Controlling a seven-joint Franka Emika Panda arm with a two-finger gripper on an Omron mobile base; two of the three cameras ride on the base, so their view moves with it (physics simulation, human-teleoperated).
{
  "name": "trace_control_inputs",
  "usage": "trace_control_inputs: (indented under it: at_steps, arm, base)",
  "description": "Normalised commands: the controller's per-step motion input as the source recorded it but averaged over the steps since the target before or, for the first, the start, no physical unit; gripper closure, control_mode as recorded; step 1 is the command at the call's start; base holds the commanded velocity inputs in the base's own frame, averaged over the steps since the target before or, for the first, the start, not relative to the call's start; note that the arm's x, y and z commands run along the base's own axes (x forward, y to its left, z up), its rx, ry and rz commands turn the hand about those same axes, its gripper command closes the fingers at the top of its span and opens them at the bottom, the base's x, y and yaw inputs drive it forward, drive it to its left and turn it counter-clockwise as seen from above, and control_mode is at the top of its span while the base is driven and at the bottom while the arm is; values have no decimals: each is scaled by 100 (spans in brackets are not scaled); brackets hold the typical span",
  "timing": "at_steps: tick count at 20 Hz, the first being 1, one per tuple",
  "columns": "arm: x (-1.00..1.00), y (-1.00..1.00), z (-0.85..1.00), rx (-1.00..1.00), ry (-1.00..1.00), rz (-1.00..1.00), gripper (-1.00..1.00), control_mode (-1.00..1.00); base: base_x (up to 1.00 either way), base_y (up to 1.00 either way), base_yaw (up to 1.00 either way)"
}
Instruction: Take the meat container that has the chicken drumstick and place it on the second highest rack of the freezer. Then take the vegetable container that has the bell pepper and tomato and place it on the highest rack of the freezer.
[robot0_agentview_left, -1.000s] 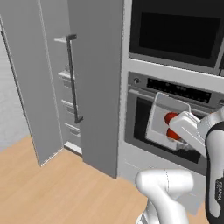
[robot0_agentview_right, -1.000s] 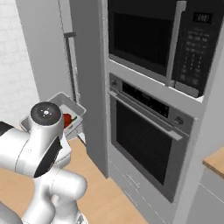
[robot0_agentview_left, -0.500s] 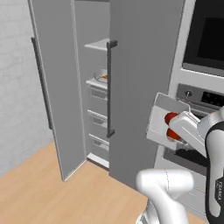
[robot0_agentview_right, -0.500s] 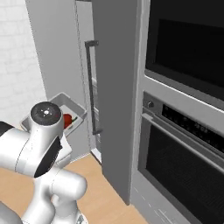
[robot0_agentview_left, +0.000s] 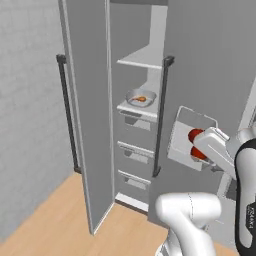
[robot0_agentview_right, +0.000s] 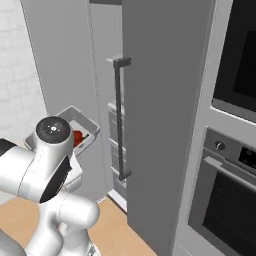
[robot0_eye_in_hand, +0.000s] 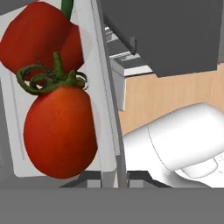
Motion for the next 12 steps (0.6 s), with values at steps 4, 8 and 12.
trace_control_inputs:
  at_steps: [4,8,12]
  arm:
    - [0,0,0,0,0,0,100,100]
    - [0,0,0,0,0,0,100,100]
    - [0,0,0,0,0,0,100,100]
  base:
    - [87,46,-31]
    - [98,9,-20]
    - [79,19,-21]
